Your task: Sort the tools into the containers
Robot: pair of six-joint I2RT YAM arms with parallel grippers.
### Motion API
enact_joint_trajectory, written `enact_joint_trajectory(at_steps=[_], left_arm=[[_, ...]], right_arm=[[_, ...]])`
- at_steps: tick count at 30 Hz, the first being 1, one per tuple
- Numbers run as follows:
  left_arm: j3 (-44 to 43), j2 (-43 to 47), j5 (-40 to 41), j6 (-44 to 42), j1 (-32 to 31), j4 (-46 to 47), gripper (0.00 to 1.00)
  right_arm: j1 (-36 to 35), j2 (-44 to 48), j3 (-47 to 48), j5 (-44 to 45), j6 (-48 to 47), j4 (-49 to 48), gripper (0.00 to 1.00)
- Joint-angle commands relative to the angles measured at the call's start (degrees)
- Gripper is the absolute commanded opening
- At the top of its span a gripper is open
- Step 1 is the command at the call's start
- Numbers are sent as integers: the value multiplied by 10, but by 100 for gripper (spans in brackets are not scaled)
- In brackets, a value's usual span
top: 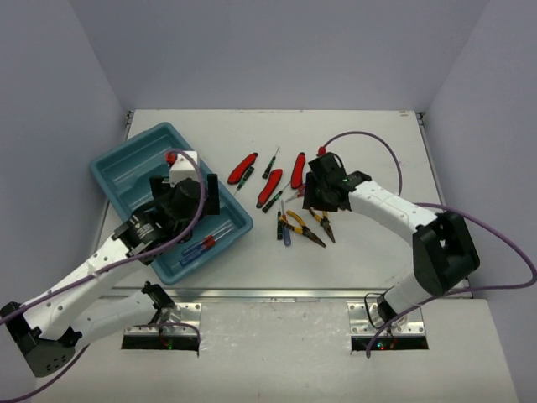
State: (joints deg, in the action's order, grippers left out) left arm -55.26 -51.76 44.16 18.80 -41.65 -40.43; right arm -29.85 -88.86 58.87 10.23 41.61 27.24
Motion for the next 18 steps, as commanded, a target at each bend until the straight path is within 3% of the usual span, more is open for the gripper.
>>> enact_joint_trajectory(at_steps=[1, 4, 6, 18], left_arm=[[65, 100, 3, 16, 0, 60, 100], [101, 135, -16, 5, 0, 92, 100], [108, 138, -32, 0, 0, 97, 100], [109, 96, -56, -13, 0, 96, 100]], right_arm=[[-103, 11, 6, 3, -31, -34, 39], [-149, -6, 13, 8, -50, -22, 33], [-162, -39, 24, -12, -61, -14, 34], [-163, -168, 81, 31, -65, 28, 33]])
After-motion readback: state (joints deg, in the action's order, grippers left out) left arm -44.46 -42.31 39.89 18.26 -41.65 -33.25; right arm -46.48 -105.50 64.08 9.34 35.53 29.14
